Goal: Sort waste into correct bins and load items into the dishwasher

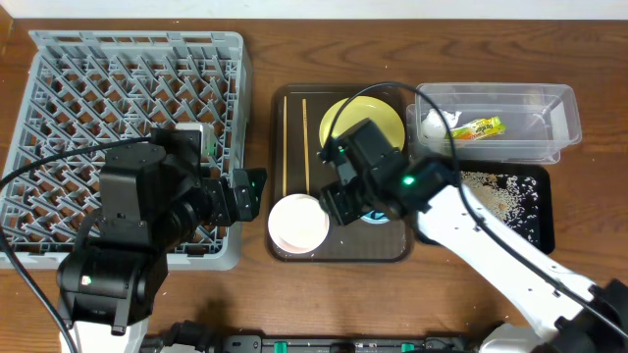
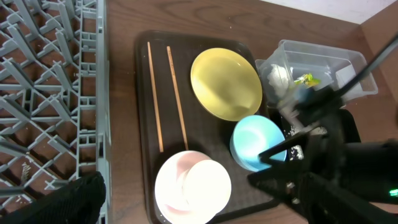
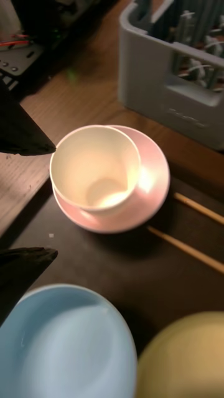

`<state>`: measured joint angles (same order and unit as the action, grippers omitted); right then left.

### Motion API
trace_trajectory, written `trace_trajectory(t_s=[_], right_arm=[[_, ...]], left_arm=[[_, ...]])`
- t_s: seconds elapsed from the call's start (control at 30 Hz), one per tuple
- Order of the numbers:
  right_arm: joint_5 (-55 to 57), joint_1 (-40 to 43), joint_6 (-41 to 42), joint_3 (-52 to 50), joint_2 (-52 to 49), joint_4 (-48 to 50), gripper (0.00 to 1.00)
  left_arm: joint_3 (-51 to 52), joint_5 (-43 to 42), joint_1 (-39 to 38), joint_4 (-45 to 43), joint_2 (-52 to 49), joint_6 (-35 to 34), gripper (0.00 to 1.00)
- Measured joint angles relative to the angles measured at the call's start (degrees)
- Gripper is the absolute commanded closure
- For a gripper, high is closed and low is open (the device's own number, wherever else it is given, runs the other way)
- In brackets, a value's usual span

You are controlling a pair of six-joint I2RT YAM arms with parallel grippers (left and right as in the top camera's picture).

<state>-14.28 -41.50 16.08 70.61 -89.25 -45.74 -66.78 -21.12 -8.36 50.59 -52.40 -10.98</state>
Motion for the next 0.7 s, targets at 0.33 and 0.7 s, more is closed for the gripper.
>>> trace_trajectory(t_s=[0.33, 0.7], right_arm=[[1.11, -4.28, 3.34, -0.13, -13.09, 2.40, 0.97], [2.19, -2.23, 4.02, -0.26, -12.11, 2.69, 0.99]], left_arm=[[-0.02, -0.02, 0.00, 2.56, 0.00, -0.04, 0.01], [0.00, -0.02, 0.00, 1.25, 0.00, -1.79, 0.01]])
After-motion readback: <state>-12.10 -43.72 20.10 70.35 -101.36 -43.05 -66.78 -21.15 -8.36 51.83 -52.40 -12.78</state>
